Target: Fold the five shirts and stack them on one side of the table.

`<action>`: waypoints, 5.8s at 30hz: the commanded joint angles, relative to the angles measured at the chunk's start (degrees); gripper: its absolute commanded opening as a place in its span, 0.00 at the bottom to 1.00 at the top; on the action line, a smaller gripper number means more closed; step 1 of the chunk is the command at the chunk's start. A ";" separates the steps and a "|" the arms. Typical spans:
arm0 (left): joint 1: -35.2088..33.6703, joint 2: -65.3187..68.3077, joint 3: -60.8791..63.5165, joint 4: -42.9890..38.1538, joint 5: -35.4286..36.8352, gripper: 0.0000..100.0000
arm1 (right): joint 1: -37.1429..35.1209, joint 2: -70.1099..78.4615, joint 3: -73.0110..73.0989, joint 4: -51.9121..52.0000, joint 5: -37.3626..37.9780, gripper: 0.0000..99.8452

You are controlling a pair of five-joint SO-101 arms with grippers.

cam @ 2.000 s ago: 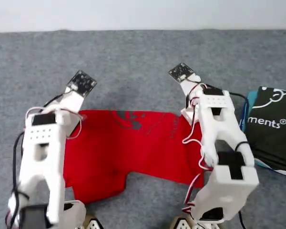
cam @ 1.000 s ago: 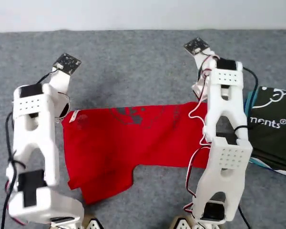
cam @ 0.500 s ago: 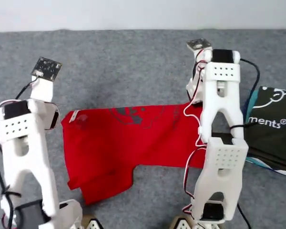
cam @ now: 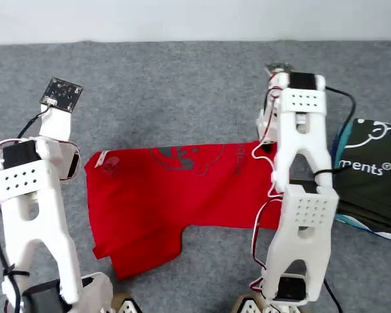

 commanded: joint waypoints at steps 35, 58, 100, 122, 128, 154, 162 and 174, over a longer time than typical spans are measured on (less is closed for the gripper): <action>-0.26 -2.11 -0.04 5.98 0.26 0.00 | 2.42 5.76 1.76 2.24 -2.02 0.02; -0.26 -2.11 -0.04 5.98 0.09 0.00 | 4.79 12.79 -17.58 -2.68 3.96 0.01; 24.18 24.00 -18.59 3.78 10.90 0.01 | 3.21 -5.32 16.35 0.92 14.95 0.01; 11.69 33.67 -21.49 4.75 7.91 0.01 | 10.51 3.65 9.23 2.68 21.01 0.01; 10.64 16.26 -21.32 10.55 8.09 0.01 | 7.96 -7.43 8.53 2.59 21.19 0.01; -34.81 -1.23 4.88 0.70 0.70 0.01 | -51.03 -30.11 29.54 2.24 21.10 0.19; -37.27 -1.23 8.31 -1.32 0.70 0.01 | -54.37 -24.48 27.69 1.01 21.10 0.19; -37.27 -1.23 8.31 -1.32 0.70 0.01 | -55.87 -8.66 13.01 1.01 20.92 0.19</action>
